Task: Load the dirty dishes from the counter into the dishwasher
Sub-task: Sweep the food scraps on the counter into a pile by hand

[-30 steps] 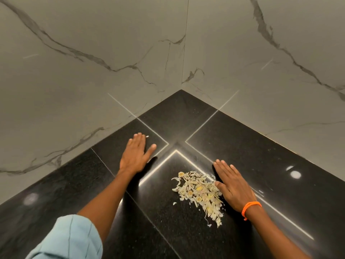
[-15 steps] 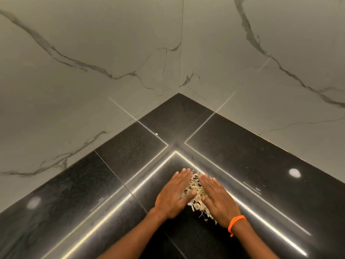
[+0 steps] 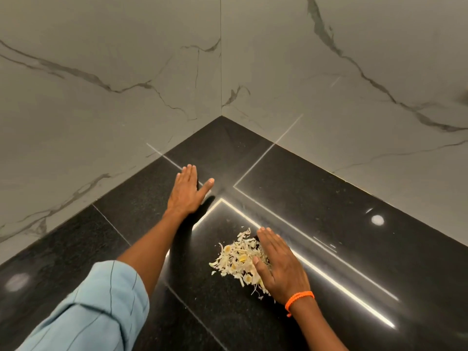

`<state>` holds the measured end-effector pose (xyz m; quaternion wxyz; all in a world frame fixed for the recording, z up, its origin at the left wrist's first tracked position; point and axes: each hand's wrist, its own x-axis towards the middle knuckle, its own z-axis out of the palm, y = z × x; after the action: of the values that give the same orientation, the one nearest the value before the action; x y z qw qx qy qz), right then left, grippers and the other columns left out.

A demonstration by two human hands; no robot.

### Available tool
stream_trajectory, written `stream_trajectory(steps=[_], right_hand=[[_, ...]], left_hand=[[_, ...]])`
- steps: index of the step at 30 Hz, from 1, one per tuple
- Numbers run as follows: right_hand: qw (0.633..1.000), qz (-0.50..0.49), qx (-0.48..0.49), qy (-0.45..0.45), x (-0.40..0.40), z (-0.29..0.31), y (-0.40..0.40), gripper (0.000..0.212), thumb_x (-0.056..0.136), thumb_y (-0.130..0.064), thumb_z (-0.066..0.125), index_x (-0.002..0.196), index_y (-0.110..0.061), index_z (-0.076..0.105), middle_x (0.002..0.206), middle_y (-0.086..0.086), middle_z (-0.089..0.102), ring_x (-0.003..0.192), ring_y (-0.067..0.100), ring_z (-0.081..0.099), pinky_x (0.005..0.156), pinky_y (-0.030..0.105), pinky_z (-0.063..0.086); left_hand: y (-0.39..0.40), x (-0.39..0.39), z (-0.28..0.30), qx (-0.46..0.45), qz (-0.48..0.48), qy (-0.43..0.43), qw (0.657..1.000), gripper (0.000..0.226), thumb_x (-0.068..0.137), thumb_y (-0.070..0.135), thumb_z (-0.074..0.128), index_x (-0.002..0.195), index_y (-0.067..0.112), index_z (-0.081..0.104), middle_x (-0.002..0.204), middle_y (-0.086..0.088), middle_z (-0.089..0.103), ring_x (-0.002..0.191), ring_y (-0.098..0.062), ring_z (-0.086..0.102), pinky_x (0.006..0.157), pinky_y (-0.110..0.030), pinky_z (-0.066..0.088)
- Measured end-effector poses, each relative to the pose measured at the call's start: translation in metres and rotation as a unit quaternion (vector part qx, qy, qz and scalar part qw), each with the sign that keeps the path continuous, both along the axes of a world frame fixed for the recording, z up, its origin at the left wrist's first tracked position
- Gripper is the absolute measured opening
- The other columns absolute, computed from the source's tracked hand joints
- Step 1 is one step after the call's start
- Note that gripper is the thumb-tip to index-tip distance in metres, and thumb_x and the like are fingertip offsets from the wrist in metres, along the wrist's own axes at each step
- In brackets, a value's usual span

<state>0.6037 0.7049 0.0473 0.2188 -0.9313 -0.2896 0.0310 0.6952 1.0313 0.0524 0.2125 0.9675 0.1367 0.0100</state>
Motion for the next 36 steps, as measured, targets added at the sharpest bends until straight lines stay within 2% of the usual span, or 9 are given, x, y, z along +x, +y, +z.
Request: stream_trajectory(steps=[4,9,15,19,22,24,28,31,36], right_hand=[[1.0,-0.007,0.016,-0.003,0.002,-0.002,0.0,0.066,0.102,-0.06,0.027,0.158,-0.025,0.024,0.163,-0.007,0.021,0.151,-0.001,0.007,0.122,0.02,0.005],[1.0,-0.004,-0.002,-0.002,0.0,0.002,0.001,0.064,0.102,-0.057,0.027,0.157,-0.023,0.027,0.162,-0.004,0.026,0.151,0.003,0.012,0.122,0.021,0.004],[0.997,-0.078,-0.002,0.019,-0.013,0.004,0.011,0.062,0.101,-0.047,0.014,0.157,-0.023,0.028,0.163,-0.004,0.025,0.152,0.004,0.01,0.122,0.021,-0.004],[0.966,-0.135,0.155,0.157,-0.027,0.018,0.022,0.058,0.099,-0.048,0.021,0.151,-0.028,0.038,0.16,-0.004,0.033,0.147,-0.002,0.016,0.119,0.013,-0.001],[0.898,-0.19,0.294,0.269,-0.025,0.042,0.011,0.044,0.106,-0.035,0.04,0.149,-0.03,0.042,0.156,-0.006,0.04,0.144,0.006,0.033,0.123,0.034,0.023],[0.909,-0.228,0.254,0.239,-0.025,0.048,-0.013,0.051,0.105,-0.041,0.043,0.153,-0.026,0.037,0.158,-0.003,0.036,0.147,0.014,0.031,0.122,0.039,0.026],[0.952,-0.261,0.09,0.13,-0.054,0.023,-0.055,0.069,0.101,-0.064,0.02,0.158,-0.024,0.017,0.166,-0.001,0.016,0.153,0.01,0.008,0.125,0.038,0.011],[0.964,-0.261,-0.04,0.033,-0.073,0.003,-0.043,0.072,0.101,-0.062,0.004,0.159,-0.019,0.011,0.165,0.0,0.01,0.153,0.013,0.001,0.126,0.039,0.005],[0.958,-0.282,-0.042,0.024,-0.063,0.003,0.008,0.071,0.103,-0.057,0.001,0.159,-0.016,0.012,0.166,0.001,0.008,0.154,0.014,-0.002,0.126,0.041,0.002]], left_hand=[[-0.005,-0.005,0.002,0.047,-0.082,0.023,0.995,0.093,0.098,0.076,0.011,0.162,0.009,0.01,0.169,-0.011,0.003,0.157,-0.021,0.001,0.127,-0.039,0.0],[-0.066,-0.074,0.003,0.038,-0.186,0.014,0.982,0.09,0.096,0.076,-0.001,0.162,0.016,0.009,0.169,-0.005,0.002,0.157,-0.016,0.001,0.129,-0.041,0.006],[-0.151,-0.158,0.001,0.04,-0.167,0.03,0.985,0.08,0.102,0.067,-0.004,0.162,0.014,0.003,0.167,-0.002,-0.009,0.156,-0.014,-0.012,0.129,-0.038,-0.002],[-0.175,-0.181,0.003,-0.07,-0.12,0.008,0.99,0.084,0.099,0.069,-0.005,0.162,0.016,0.006,0.17,0.0,-0.001,0.155,-0.005,-0.01,0.128,-0.036,0.0],[-0.168,-0.181,0.022,-0.225,-0.068,-0.02,0.972,0.093,0.09,0.082,-0.003,0.162,0.025,0.004,0.168,0.01,-0.003,0.153,0.003,-0.01,0.129,-0.034,0.0],[-0.152,-0.185,0.032,-0.23,-0.053,-0.016,0.972,0.101,0.082,0.088,-0.007,0.162,0.026,0.001,0.165,0.014,-0.008,0.151,0.002,-0.013,0.126,-0.029,-0.004],[-0.117,-0.201,0.013,-0.061,-0.039,0.005,0.997,0.087,0.096,0.075,-0.003,0.162,0.019,-0.003,0.169,0.001,-0.01,0.155,-0.008,-0.015,0.129,-0.037,-0.003],[-0.123,-0.201,0.001,0.026,-0.017,0.042,0.999,0.085,0.099,0.071,-0.003,0.161,0.013,-0.007,0.168,-0.005,-0.016,0.155,-0.014,-0.021,0.129,-0.04,-0.003],[-0.151,-0.155,0.004,0.014,-0.062,0.023,0.998,0.089,0.098,0.073,-0.004,0.162,0.011,-0.002,0.169,-0.004,-0.01,0.156,-0.015,-0.017,0.128,-0.041,0.0]])
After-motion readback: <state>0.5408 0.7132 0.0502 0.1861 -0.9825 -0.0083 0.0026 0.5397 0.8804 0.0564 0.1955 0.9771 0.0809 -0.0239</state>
